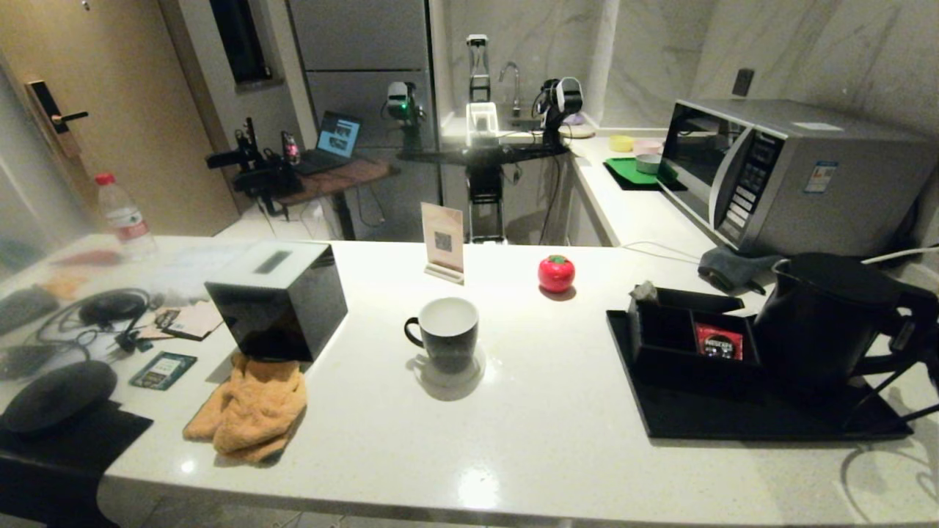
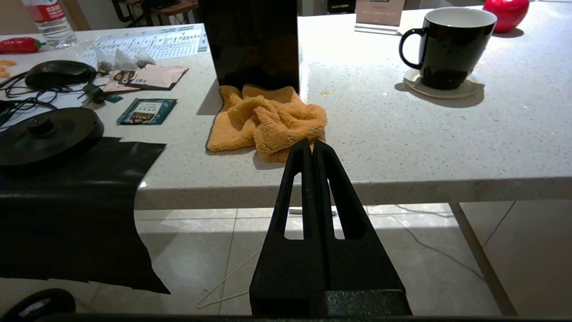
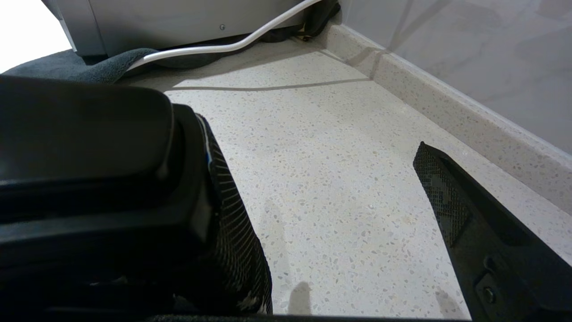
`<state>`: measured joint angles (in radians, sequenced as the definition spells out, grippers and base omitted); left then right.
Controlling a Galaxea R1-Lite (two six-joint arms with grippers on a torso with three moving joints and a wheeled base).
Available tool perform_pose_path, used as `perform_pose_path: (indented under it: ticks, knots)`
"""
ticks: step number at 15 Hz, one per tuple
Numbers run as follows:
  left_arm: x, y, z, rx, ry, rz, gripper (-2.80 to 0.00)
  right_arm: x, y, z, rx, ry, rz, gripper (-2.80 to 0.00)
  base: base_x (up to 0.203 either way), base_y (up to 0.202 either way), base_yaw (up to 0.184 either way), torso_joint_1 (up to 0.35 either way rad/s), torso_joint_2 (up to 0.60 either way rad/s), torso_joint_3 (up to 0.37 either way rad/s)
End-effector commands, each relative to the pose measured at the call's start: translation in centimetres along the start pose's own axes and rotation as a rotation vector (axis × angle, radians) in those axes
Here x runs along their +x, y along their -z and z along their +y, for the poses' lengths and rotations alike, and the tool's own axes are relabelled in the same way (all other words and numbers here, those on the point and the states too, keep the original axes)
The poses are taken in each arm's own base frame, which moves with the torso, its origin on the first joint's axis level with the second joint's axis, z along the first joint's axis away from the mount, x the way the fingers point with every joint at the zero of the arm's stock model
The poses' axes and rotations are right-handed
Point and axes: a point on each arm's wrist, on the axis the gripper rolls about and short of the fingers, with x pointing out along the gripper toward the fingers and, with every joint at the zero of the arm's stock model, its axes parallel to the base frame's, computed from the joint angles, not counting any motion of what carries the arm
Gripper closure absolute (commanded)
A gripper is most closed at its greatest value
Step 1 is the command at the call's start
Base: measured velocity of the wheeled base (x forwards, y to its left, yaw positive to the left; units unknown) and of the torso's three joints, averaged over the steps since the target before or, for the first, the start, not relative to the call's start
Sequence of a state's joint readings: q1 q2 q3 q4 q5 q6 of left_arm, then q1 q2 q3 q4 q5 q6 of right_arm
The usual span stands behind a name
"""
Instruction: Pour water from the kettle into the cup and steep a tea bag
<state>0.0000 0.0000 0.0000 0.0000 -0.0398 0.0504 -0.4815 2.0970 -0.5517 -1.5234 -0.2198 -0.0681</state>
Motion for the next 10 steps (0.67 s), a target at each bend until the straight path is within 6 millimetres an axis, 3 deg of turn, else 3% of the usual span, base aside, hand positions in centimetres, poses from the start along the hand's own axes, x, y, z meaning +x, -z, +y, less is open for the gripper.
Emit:
perform_pose_path:
  ticks: [1,10]
  knots:
    - [0.01,0.00,0.00,0.000,0.000,0.001,0.00,-0.02,-0.56,-0.05,0.007,0.004,-0.035,-2.80,0.000,0.000,0.000,0.000,0.00,0.000]
    - [0.00,0.00,0.00,0.000,0.000,0.000,0.00,0.04,-0.71,-0.05,0.008,0.004,-0.041,-2.80,0.000,0.000,0.000,0.000,0.00,0.000]
